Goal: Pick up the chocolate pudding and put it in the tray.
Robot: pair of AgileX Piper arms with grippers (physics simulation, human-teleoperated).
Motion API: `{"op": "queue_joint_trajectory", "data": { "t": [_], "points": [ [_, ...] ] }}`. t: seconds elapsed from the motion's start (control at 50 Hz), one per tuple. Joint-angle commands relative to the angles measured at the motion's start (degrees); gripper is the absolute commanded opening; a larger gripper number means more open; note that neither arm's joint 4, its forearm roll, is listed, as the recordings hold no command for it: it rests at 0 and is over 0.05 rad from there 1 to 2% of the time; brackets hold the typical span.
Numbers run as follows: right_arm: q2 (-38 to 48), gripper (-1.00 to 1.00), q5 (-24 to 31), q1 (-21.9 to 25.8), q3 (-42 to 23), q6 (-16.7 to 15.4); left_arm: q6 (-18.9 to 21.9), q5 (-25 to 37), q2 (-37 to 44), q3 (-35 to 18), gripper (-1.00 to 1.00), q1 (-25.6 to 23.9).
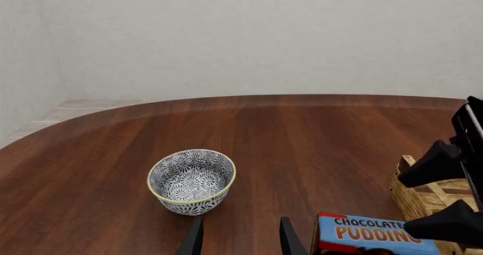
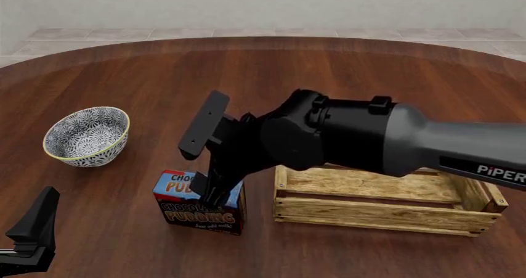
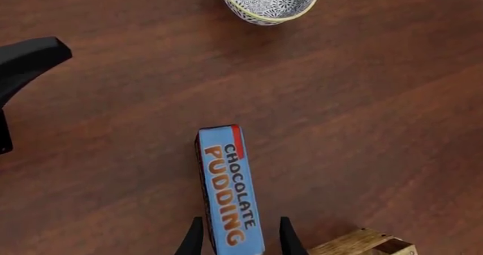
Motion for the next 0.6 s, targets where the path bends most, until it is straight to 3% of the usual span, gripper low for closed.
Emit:
{"op": "queue_joint_trajectory", "data": {
  "t": [0.02, 0.6],
  "points": [
    [0.38, 1.0, -0.37, 0.05, 0.2, 0.41, 0.0, 0.0, 0.0, 0.0, 1.0, 0.0],
    [1.68, 1.0, -1.89, 0.33, 0.95, 2.22, 0.0, 0.0, 0.0, 0.0, 1.0, 0.0]
  ]
}}
